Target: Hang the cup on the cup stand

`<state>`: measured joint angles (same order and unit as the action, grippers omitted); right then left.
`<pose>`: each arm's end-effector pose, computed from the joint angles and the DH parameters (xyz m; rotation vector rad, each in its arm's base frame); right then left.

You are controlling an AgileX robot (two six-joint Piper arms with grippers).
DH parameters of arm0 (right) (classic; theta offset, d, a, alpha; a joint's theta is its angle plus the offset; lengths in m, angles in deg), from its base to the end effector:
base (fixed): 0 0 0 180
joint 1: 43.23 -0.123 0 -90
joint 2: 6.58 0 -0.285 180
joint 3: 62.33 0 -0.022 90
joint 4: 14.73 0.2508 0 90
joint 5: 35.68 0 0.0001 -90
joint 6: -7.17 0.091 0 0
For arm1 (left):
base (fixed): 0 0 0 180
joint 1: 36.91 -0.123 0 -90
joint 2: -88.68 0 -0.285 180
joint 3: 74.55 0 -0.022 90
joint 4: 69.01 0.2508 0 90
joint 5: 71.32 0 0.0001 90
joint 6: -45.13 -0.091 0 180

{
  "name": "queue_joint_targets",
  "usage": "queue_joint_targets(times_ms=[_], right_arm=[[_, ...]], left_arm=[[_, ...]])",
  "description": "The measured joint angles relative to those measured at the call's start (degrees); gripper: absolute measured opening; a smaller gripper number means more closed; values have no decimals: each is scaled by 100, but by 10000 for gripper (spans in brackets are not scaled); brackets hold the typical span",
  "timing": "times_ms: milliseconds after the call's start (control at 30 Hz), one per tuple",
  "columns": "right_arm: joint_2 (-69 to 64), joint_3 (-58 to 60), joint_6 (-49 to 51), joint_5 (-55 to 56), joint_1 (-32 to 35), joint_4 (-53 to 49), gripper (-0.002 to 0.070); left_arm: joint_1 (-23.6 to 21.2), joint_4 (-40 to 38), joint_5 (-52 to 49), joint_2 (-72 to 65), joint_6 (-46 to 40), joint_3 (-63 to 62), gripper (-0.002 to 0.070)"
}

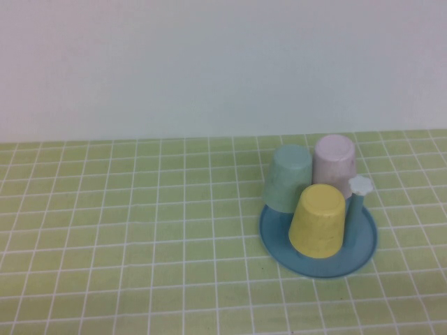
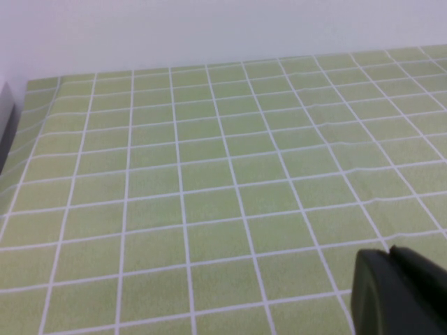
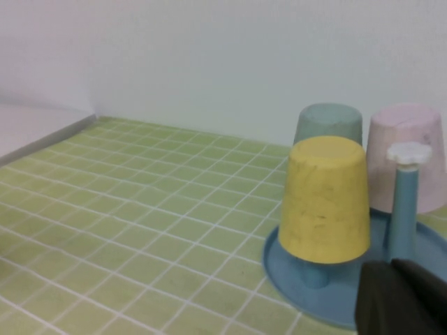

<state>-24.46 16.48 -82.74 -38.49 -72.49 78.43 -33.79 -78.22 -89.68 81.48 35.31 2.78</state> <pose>0.0595 0.0385 0.1928 -0.4202 1.6538 0.4661 0.0531 -0.0075 0.1845 0.1017 1.7893 -0.0708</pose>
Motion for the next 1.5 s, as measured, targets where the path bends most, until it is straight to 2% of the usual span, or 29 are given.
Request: queue_joint_targets(times_ms=[133, 200, 300, 433, 533, 600, 1067, 1167, 1500], right_arm=[[308, 0, 120, 131, 0, -1088, -1], [511, 0, 818, 281, 0, -1831, -1], [752, 0, 2758, 357, 0, -4000, -1], [989, 0, 6509, 130, 0, -7560, -1], [1068, 0, 8991, -700, 0, -9202, -1], [1070, 0, 9625, -1226, 0, -9593, -1], [1070, -11, 9650, -1728, 35, -10043, -1], [1070, -20, 9769, -1759, 466, -10079, -1], [1070, -33, 10330, -1802, 2734, -10092, -1]], left_arm=[[0, 0, 0, 0, 0, 0, -2], [0, 0, 0, 0, -9, 0, -2], [0, 0, 0, 0, -9, 0, -1], [0, 0, 0, 0, -9, 0, -2], [0, 0, 0, 0, -9, 0, -2], [0, 0, 10, 0, -9, 0, -2], [0, 0, 10, 0, -23, 0, -2], [0, 0, 10, 0, -23, 0, -2], [11, 0, 10, 0, -23, 0, -1]])
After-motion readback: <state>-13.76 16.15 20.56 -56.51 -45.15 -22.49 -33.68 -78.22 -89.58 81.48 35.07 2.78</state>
